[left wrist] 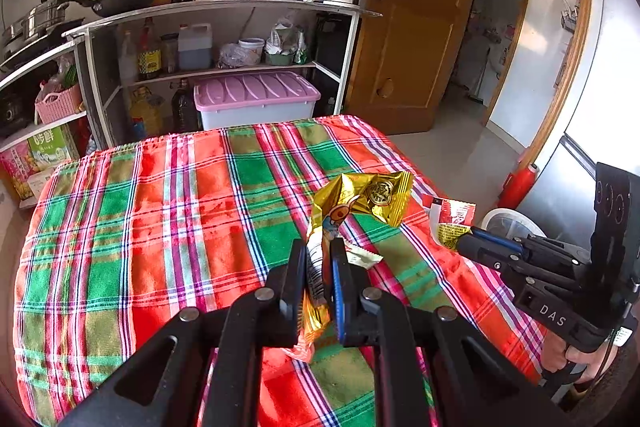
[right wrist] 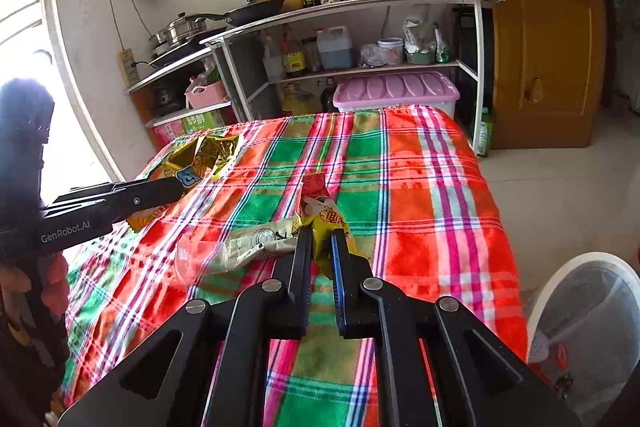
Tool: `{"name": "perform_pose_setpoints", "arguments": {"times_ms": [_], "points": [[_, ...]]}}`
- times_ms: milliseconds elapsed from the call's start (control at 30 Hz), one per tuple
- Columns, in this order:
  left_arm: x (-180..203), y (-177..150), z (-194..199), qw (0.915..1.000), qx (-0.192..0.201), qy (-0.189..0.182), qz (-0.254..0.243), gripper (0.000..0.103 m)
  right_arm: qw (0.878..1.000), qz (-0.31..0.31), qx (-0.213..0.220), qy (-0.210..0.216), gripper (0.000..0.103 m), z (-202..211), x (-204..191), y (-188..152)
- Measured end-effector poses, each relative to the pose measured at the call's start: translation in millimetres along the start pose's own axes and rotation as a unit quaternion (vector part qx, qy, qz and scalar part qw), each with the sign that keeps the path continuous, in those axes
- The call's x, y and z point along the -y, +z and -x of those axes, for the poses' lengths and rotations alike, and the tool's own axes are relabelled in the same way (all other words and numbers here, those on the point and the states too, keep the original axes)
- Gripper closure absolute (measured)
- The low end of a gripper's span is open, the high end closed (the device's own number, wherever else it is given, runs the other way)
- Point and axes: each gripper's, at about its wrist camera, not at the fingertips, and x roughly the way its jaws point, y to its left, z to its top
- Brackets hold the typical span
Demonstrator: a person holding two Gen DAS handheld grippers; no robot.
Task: Collect trash
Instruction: 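Carry the gold wrapper and yellow packet over the white bin with both tools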
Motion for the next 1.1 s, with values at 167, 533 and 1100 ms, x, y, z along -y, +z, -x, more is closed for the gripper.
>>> {"name": "perform_pose_setpoints", "arguments": {"times_ms": [167, 533, 1100], "points": [[37.3, 0.1, 2.2, 0.9996, 0.004, -0.020, -0.020, 0.090, 1.000, -0.010, 0.019, -0.021, 0.093, 33.2, 16.1, -7.6], [127.7, -3.3, -9.2, 0.9951, -0.002, -0.074, -0.065, 0.090, 0.994, -0.045, 0.045, -0.085, 0.093, 104.5, 71.9, -31.3], [260.5, -27.4, -68.3, 0.9798, -0.068, -0.133, -0.132, 0.090, 0.977, -0.106, 0.019, -0.185, 0.093, 159.3, 164.1, -81.7]]}}
